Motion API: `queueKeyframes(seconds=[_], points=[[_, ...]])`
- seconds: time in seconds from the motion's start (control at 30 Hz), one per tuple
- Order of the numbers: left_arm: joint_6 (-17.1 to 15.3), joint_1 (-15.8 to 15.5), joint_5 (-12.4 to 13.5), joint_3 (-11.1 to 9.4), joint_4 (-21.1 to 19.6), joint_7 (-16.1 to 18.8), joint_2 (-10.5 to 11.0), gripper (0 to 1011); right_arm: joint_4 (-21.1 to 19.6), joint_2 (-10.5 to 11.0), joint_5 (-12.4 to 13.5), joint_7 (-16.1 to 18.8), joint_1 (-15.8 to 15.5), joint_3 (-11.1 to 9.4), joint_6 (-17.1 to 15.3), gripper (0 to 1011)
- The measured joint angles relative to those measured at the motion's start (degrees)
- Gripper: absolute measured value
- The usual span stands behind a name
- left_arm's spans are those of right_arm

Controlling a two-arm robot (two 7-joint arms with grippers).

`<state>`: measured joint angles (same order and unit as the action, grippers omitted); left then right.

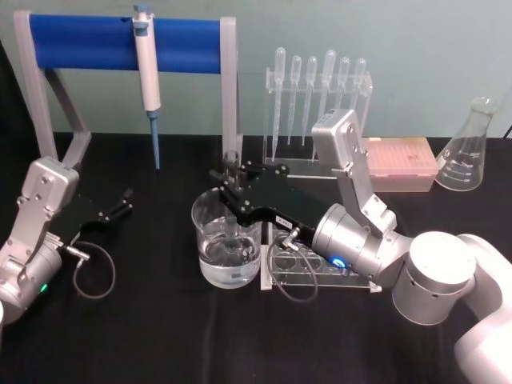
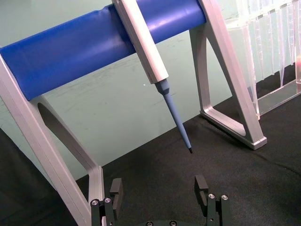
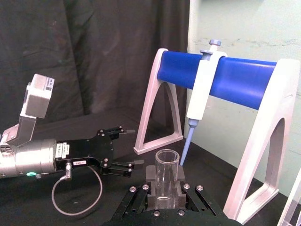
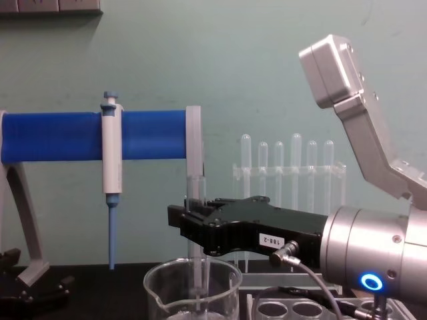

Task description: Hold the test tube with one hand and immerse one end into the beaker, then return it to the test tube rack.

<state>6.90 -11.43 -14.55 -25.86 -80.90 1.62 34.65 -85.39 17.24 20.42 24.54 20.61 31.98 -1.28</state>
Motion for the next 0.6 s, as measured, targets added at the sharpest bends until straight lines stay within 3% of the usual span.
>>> queueKeyframes(seconds=[0.6], points=[[0.00, 0.00, 0.00, 0.00, 0.00, 0.00, 0.00, 1000, -0.39, 0.27, -0.38, -0.11, 0.26, 0.37, -0.31, 224]])
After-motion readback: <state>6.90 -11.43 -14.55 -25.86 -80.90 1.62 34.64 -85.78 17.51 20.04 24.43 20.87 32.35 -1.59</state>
